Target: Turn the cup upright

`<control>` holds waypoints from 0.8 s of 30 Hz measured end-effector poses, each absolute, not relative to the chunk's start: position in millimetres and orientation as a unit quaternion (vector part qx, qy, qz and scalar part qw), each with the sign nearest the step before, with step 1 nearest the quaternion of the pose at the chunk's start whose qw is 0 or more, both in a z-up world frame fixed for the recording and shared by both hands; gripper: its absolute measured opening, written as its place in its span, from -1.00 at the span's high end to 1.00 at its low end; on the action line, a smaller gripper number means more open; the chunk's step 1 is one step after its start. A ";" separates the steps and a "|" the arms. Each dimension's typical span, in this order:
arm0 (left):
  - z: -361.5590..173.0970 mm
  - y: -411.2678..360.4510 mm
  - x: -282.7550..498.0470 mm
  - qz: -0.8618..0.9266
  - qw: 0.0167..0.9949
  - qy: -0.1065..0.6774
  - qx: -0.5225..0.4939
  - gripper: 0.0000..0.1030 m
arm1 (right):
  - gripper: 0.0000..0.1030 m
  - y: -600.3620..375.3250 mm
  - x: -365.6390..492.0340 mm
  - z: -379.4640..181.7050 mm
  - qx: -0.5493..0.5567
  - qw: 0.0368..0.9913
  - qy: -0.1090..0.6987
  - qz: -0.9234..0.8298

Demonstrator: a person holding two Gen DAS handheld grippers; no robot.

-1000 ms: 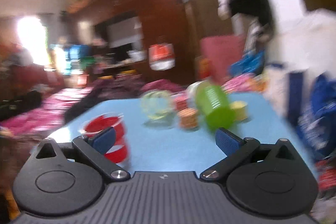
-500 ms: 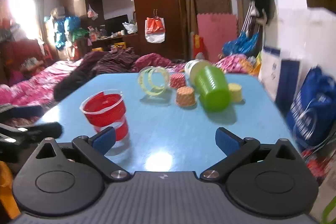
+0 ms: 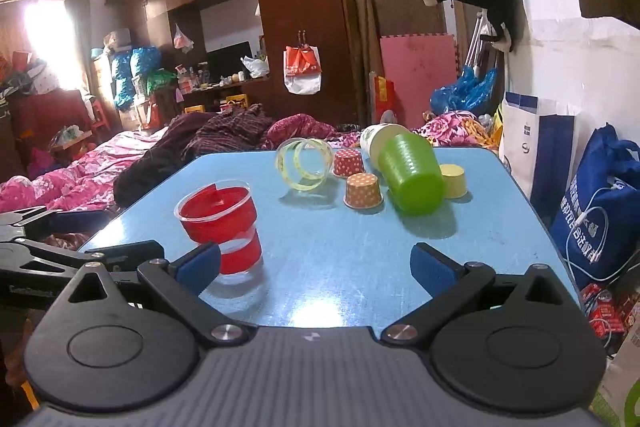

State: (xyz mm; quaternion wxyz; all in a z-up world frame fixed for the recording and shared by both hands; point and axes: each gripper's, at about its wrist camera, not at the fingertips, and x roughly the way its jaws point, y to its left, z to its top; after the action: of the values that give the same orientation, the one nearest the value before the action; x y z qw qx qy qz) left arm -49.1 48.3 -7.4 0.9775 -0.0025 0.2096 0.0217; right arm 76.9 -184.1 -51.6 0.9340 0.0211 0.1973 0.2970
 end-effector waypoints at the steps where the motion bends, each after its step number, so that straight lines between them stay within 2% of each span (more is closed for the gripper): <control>1: -7.5 47.4 -49.0 0.022 0.978 0.209 -0.002 -1.00 | -0.98 -184.2 76.4 -51.2 0.023 0.934 0.196 0.297; 24: -9.5 34.8 -43.7 0.028 0.976 0.216 0.017 -1.00 | -0.98 -186.9 78.9 -52.9 0.022 0.934 0.194 0.298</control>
State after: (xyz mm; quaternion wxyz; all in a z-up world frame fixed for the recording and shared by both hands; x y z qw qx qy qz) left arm -43.7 34.8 -9.5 0.9758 0.0173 0.2160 0.0282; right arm 78.9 -186.9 -52.9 0.9345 0.0224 0.1940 0.2977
